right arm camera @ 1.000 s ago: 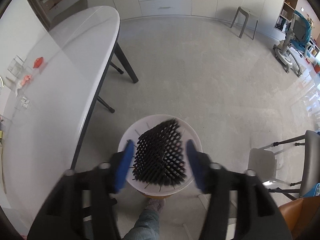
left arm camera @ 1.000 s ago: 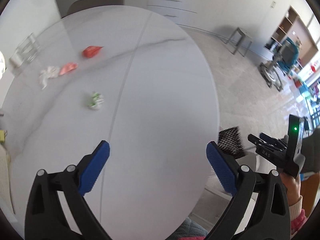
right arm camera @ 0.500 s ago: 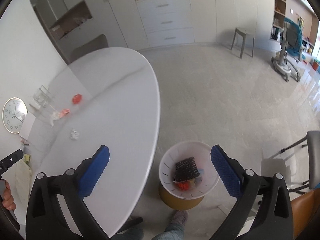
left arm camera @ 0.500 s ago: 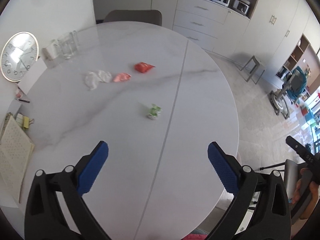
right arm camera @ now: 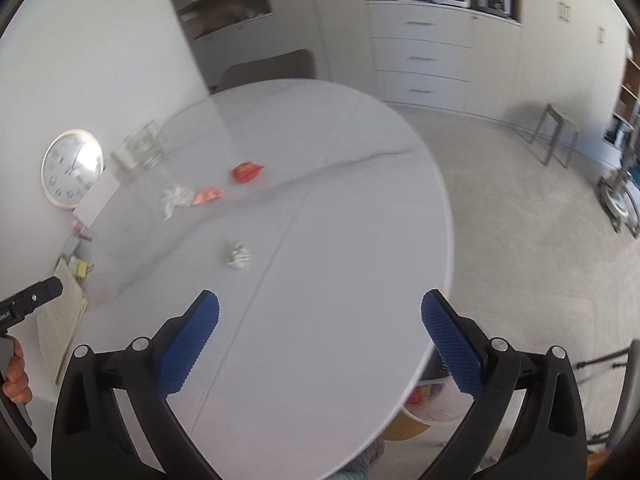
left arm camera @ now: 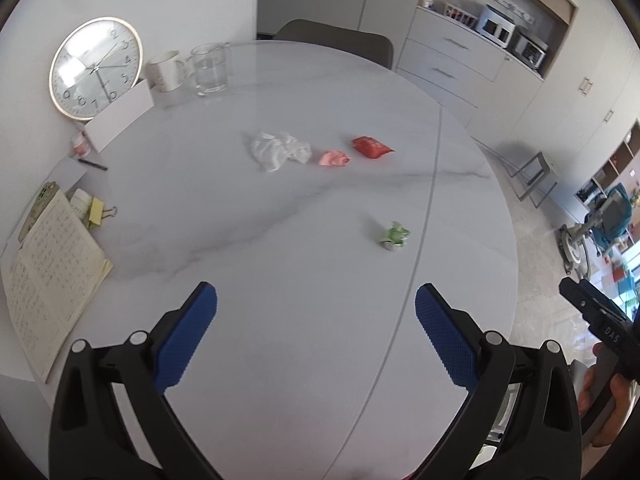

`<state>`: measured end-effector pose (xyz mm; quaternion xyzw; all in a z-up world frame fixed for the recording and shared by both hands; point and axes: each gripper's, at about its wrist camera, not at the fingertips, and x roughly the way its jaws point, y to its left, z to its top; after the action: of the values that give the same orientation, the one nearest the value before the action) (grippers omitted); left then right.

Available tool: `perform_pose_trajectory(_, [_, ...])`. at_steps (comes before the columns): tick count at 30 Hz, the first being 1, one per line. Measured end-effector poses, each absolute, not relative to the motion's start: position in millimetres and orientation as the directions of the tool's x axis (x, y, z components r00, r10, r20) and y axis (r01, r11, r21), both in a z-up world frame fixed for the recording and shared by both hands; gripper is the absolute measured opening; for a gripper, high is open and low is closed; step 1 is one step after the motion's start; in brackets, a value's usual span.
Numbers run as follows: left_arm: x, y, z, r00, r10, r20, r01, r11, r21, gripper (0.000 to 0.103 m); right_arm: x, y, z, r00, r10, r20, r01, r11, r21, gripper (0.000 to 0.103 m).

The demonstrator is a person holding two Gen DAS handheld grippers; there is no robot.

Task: Collect trash
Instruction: 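Move both open tools back over the table toward the green wrapper, then grasp the green wrapper with right tool while left tool grasps the white tissue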

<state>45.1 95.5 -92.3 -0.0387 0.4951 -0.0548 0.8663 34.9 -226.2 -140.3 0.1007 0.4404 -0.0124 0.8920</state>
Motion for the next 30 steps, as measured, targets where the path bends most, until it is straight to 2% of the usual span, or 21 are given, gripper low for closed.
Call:
perform_pose_trajectory(5, [62.3,117.2,-102.8,0.491,-0.116,-0.863,0.005,0.992,-0.13,0.095,78.8,-173.4,-166.4,0.562,0.168,-0.81,-0.021,0.982,0.19,0.101])
perform_pose_trajectory(13, [107.2,136.8,-131.7,0.461,-0.071,-0.885,-0.048,0.993,-0.104,0.095,149.0,-129.1,-219.1,0.503,0.246,-0.829,-0.183,0.967,0.176,0.1])
perform_pose_trajectory(15, [118.7,142.8,-142.5,0.446,-0.071,-0.892,-0.072,0.991,-0.115,0.095,168.0,-123.6,-234.9,0.48,0.263,-0.837,-0.212,0.961,0.18,0.089])
perform_pose_trajectory(23, [158.8,159.0,-177.7,0.399,-0.074,-0.914,-0.147,0.979,-0.143,0.095,205.4,-107.5,-285.3,0.391,0.261,-0.883,-0.316,0.939,0.138,0.07])
perform_pose_trajectory(25, [165.5,160.3,-181.7,0.397,-0.064,-0.916,-0.153,0.979,-0.135,0.095,207.9,-106.7,-291.4,0.373,0.26,-0.891,-0.337,0.932,0.132,0.062])
perform_pose_trajectory(27, [170.8,159.3,-183.8,0.398,-0.058,-0.916,-0.155,0.979,-0.129,0.095,208.0,-104.2,-296.0,0.358,0.254,-0.899,-0.359,0.926,0.118,0.043])
perform_pose_trajectory(30, [178.8,158.2,-186.7,0.397,-0.062,-0.916,-0.157,0.978,-0.135,0.095,207.6,-102.4,-297.0,0.355,0.238,-0.904,-0.379,0.921,0.094,0.038])
